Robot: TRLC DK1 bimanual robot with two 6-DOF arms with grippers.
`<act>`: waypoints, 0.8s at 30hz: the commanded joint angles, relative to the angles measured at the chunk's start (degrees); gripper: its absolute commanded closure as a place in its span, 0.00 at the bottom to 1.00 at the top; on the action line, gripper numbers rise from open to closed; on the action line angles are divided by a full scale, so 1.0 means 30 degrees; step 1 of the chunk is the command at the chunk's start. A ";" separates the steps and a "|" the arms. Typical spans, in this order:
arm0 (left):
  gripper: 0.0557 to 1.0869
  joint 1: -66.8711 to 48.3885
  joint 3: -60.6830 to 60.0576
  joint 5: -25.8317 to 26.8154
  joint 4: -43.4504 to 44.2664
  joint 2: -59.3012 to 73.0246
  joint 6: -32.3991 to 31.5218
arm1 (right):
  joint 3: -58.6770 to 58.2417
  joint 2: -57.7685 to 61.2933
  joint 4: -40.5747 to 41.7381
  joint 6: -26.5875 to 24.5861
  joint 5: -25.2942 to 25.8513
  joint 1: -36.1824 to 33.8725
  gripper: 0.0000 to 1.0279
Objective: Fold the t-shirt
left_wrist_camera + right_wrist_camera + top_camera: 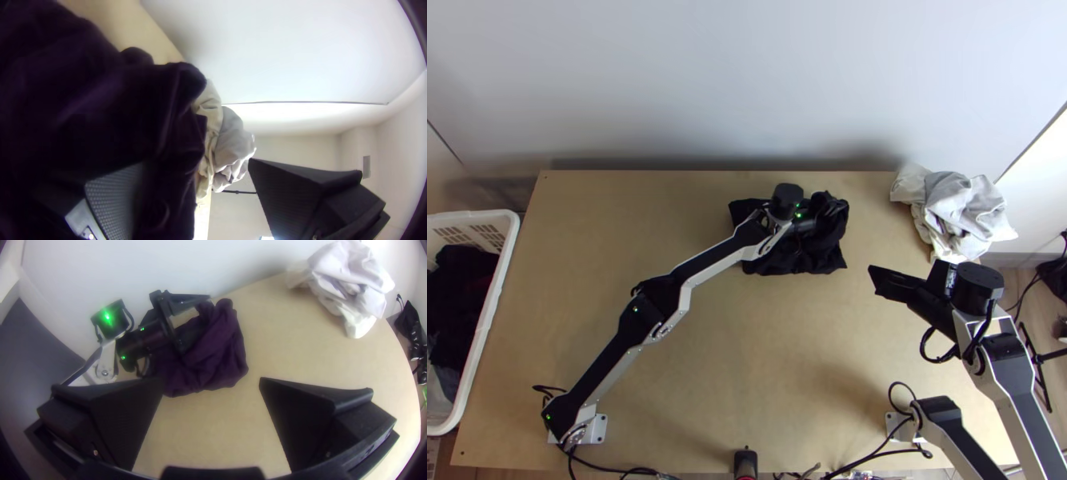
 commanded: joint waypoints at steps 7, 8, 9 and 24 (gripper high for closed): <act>0.05 0.0284 0.0451 -0.0870 -0.0067 -0.3443 0.0085 | 0.0199 -0.0045 0.0327 0.0662 -0.0650 0.0114 0.05; 0.05 0.0313 0.0451 -0.0870 -0.0067 -0.3736 0.0085 | 0.0258 -0.0045 0.0298 0.0691 -0.0650 0.0085 0.05; 0.05 0.0401 0.0421 -0.0870 -0.0097 -0.3999 0.0144 | 0.0287 -0.0045 0.0269 0.0691 -0.0650 0.0085 0.05; 0.05 0.4620 -0.3592 -0.0401 -0.8593 -1.0005 1.0984 | 0.2250 0.2972 0.1265 0.0252 -0.0533 0.2722 0.05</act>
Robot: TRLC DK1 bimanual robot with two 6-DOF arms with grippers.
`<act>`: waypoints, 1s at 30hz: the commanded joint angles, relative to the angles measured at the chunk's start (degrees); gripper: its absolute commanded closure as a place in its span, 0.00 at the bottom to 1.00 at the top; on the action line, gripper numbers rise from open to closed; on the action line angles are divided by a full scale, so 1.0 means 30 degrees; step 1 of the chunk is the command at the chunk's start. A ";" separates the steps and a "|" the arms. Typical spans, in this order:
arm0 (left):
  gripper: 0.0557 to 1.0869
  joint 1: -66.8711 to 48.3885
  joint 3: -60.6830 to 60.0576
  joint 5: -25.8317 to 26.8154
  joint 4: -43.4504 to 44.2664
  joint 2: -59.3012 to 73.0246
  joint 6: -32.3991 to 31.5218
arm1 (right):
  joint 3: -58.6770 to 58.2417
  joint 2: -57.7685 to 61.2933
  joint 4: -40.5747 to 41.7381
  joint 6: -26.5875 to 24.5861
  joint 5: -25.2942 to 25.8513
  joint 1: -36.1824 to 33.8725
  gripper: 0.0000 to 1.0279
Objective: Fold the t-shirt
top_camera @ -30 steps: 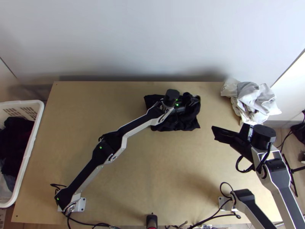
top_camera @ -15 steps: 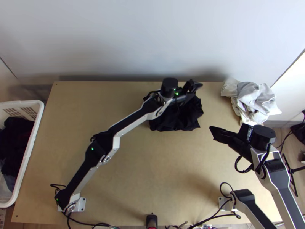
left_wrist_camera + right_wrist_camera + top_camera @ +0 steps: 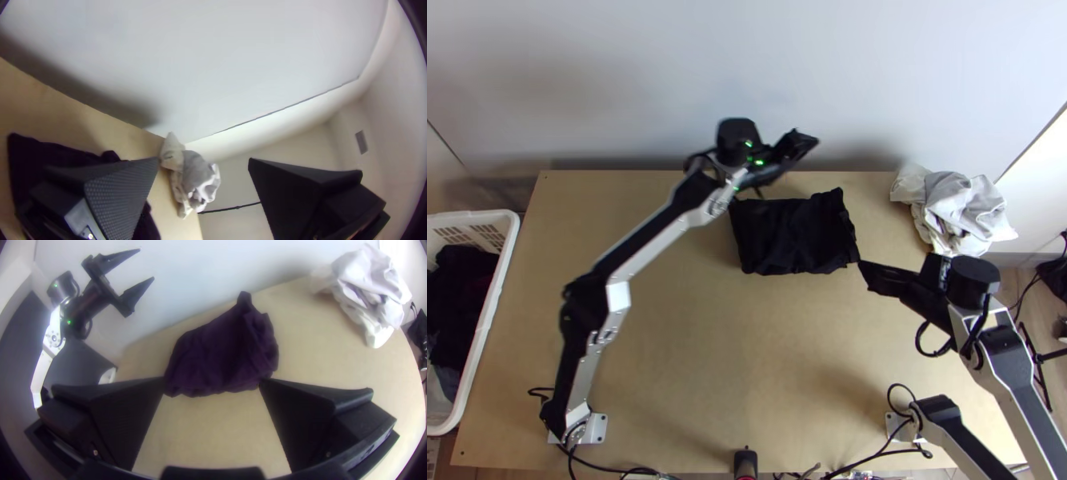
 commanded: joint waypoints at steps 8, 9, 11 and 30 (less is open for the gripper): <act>0.05 0.5585 -0.6604 0.0767 -0.6827 -0.7063 0.9834 | 0.2175 0.5489 0.1012 0.2261 0.0064 0.3161 0.05; 0.05 0.5966 -0.7307 0.0797 -0.6827 -0.7678 1.0215 | 0.2175 0.5841 0.1012 0.3169 0.0064 0.3307 0.05; 0.05 0.6757 -0.8479 0.0767 -0.6827 -0.8762 1.0771 | 0.1969 0.6515 0.1012 0.4517 0.0006 0.3454 0.05; 0.05 0.9628 -1.2317 0.0474 -0.6827 -1.3421 0.9599 | -0.0872 1.1788 0.7370 0.7739 0.1441 0.6794 0.05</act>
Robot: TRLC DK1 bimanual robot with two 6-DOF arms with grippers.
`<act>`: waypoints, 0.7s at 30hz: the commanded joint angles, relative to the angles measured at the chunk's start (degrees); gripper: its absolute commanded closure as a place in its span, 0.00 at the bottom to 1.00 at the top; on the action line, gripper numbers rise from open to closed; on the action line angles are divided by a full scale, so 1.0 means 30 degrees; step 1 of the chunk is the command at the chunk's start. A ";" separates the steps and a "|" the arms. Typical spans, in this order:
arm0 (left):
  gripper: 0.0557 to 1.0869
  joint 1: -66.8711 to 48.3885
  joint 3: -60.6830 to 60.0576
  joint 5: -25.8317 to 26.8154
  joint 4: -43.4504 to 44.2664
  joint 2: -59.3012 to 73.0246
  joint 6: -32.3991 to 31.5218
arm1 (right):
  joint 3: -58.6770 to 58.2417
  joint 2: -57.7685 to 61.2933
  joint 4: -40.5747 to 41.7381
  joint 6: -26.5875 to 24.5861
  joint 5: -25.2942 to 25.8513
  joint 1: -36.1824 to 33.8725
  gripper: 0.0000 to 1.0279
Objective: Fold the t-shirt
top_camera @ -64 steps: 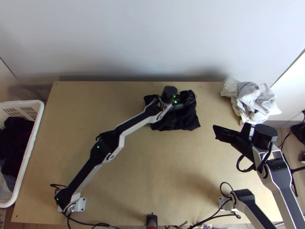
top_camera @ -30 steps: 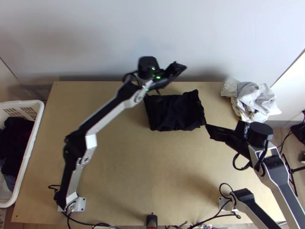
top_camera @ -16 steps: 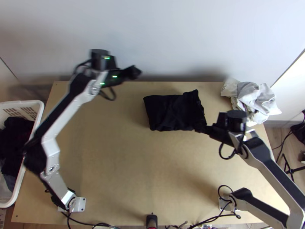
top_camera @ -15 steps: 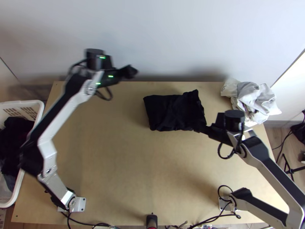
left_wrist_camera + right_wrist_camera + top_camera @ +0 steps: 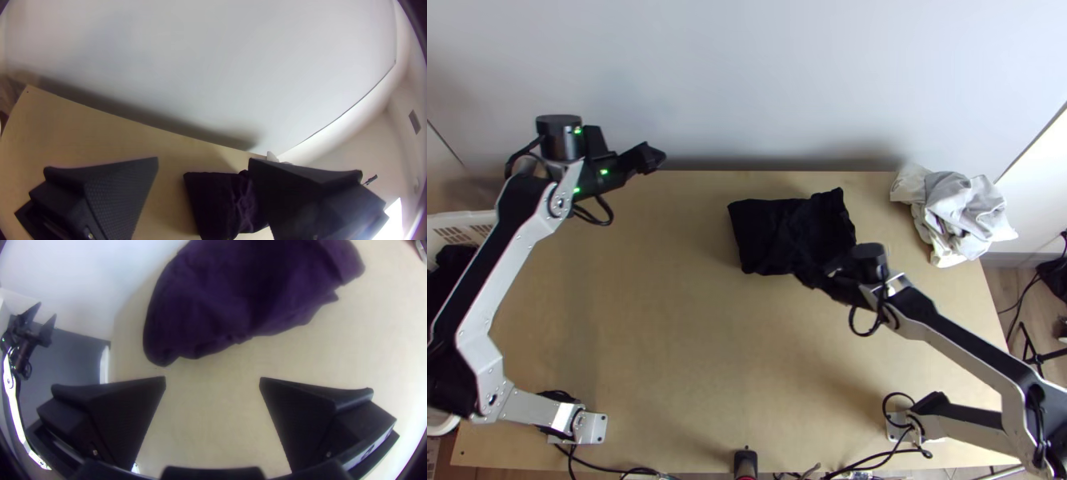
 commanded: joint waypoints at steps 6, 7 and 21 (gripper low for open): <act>0.05 0.1846 -0.2210 -0.0518 -0.0008 -0.2908 -0.0557 | 0.0773 0.4677 0.2106 0.1616 0.0948 0.1660 0.05; 0.05 0.2051 -0.2327 -0.0518 -0.0008 -0.3083 -0.0557 | 0.0978 0.5146 0.2458 0.1968 0.0918 0.1543 0.05; 0.05 0.3193 -0.2415 -0.0547 -0.0536 -0.3669 -0.0469 | 0.1798 0.7226 0.8288 0.2876 0.1211 -0.0508 0.05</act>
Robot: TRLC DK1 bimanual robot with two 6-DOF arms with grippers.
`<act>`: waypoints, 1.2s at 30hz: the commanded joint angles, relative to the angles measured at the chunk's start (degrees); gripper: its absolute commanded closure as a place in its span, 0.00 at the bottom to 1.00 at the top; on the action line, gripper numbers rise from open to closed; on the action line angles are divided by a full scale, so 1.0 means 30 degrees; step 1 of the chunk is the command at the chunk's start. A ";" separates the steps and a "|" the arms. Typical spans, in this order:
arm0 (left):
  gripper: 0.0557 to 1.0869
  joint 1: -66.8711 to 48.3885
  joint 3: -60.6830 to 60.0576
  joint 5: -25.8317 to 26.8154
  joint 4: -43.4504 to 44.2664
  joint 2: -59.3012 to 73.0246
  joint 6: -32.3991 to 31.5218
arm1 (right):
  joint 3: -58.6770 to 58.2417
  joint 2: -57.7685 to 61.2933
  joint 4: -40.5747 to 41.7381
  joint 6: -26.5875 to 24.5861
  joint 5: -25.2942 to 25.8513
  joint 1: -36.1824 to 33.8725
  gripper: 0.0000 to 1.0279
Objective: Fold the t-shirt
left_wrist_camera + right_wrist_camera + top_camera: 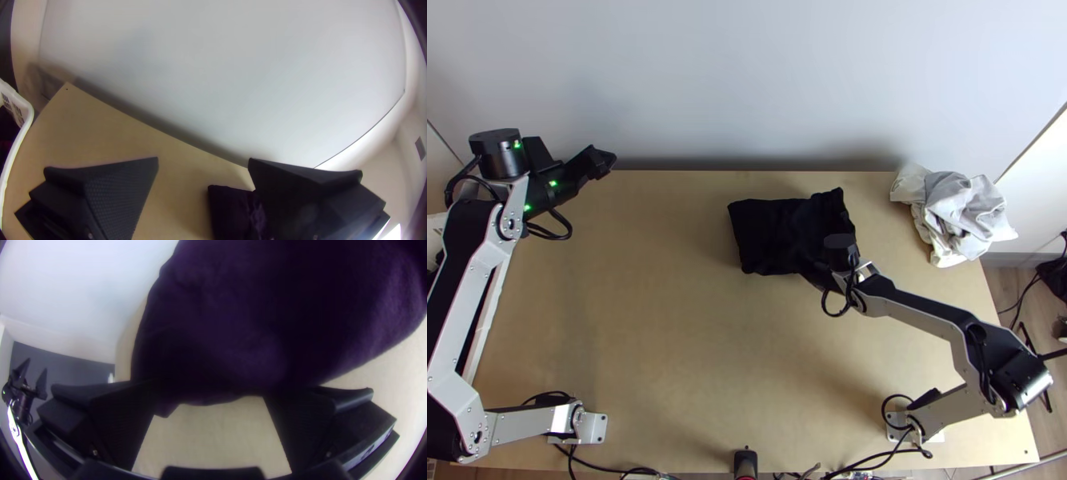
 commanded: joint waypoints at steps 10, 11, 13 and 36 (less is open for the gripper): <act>0.05 0.0338 0.0121 -0.0169 -0.0011 -0.0077 0.0195 | 0.1872 0.2783 0.2732 0.0128 0.0799 -0.1824 0.05; 0.05 0.0367 0.0121 -0.0198 -0.0011 -0.0077 0.0282 | 0.2223 0.2988 0.2732 0.0011 0.1063 -0.1824 0.05; 0.05 0.0543 0.0062 -0.0198 -0.0011 -0.0048 0.0458 | 0.2956 0.3457 0.2556 -0.0077 0.1122 -0.1853 0.05; 0.05 0.2476 -0.2193 0.0446 -0.0568 -0.1132 0.1337 | 0.5622 0.1816 0.0213 -0.6786 0.2791 -0.0154 0.97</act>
